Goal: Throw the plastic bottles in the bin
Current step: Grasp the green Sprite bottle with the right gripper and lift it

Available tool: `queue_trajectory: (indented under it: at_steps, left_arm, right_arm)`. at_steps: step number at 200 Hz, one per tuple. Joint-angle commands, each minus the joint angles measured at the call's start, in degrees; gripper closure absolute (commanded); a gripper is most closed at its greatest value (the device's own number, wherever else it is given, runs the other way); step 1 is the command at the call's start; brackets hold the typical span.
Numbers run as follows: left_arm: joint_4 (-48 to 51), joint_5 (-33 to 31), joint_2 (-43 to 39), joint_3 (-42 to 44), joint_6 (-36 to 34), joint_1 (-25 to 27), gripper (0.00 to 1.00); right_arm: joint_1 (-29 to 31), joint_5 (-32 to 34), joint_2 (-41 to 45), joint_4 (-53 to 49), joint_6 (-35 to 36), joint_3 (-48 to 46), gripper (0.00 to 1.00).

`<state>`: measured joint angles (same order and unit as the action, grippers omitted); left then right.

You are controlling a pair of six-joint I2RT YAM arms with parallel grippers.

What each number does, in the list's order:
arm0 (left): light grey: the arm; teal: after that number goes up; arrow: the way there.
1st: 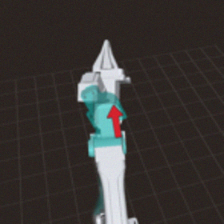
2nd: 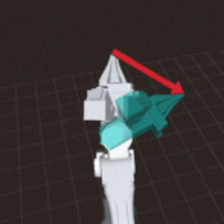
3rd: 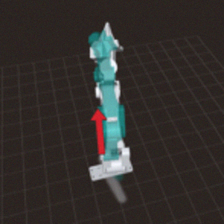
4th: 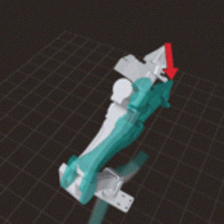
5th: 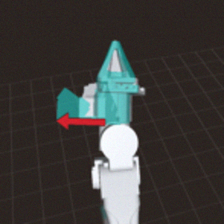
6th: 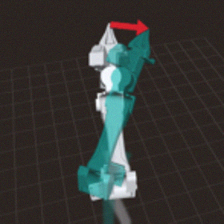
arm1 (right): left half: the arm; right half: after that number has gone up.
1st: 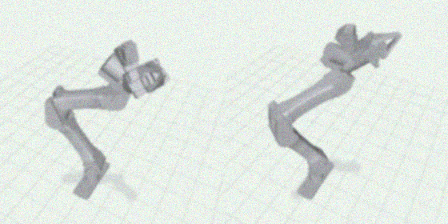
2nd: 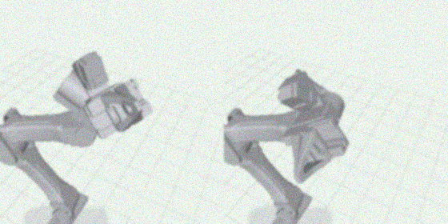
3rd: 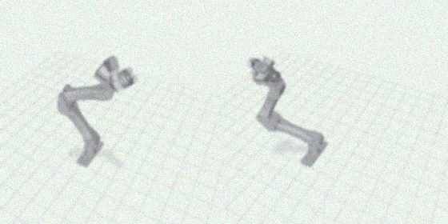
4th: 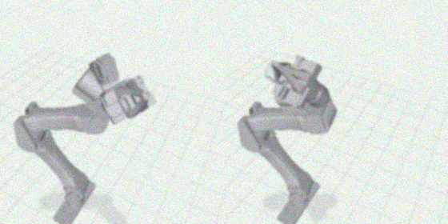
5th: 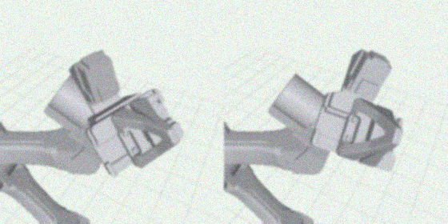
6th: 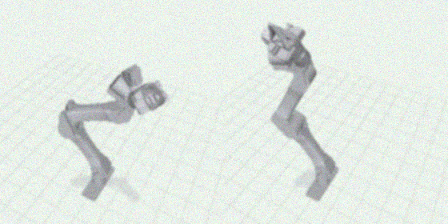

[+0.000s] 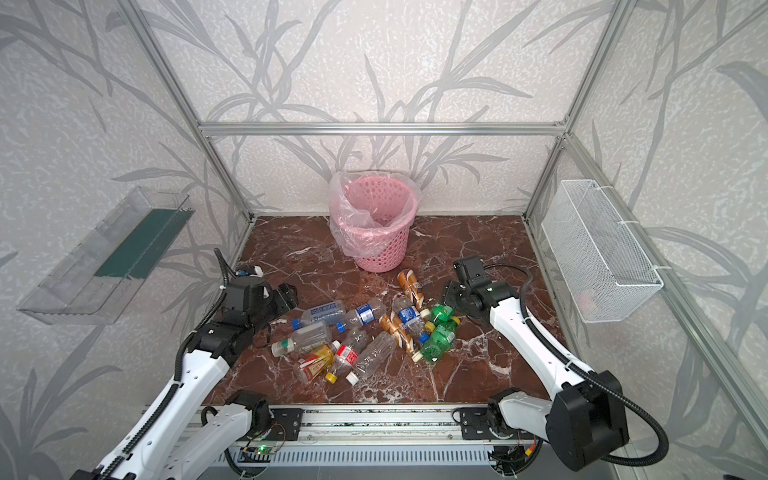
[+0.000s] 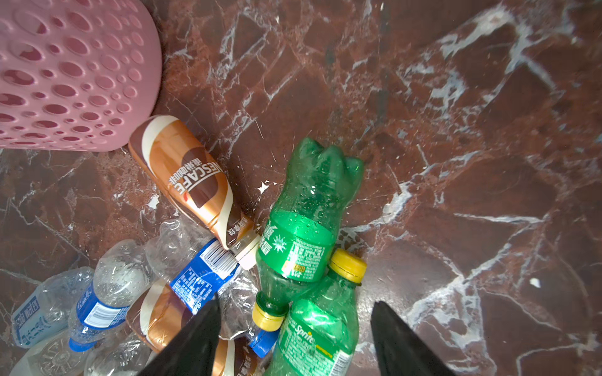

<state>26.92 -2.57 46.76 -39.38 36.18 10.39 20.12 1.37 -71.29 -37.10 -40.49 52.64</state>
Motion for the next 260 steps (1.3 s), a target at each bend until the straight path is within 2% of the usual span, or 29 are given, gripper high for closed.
queue_trajectory:
  at_steps: [1,129,161,227,260]
  left_arm:
    - [1.12,0.93,-0.88,0.25,1.61,0.29,0.2]
    - [1.56,2.57,-2.08,0.9,3.46,0.73,0.2]
    - [1.99,2.25,-2.79,0.97,3.62,0.77,0.19]
    - [2.13,2.01,-2.76,1.3,3.45,0.86,0.2]
    - [2.13,2.03,-2.76,1.3,3.63,0.86,0.2]
  right_arm:
    - [0.31,-1.4,-1.87,2.26,-1.42,-1.13,0.24]
    - [0.1,-1.72,-16.56,7.05,-1.57,0.0,0.23]
    - [-0.78,-1.89,-18.16,8.06,-1.45,0.35,0.23]
    - [-2.32,-1.54,-20.02,8.77,-0.67,0.99,0.3]
    - [-3.32,-1.37,-20.45,8.86,-0.13,1.17,0.28]
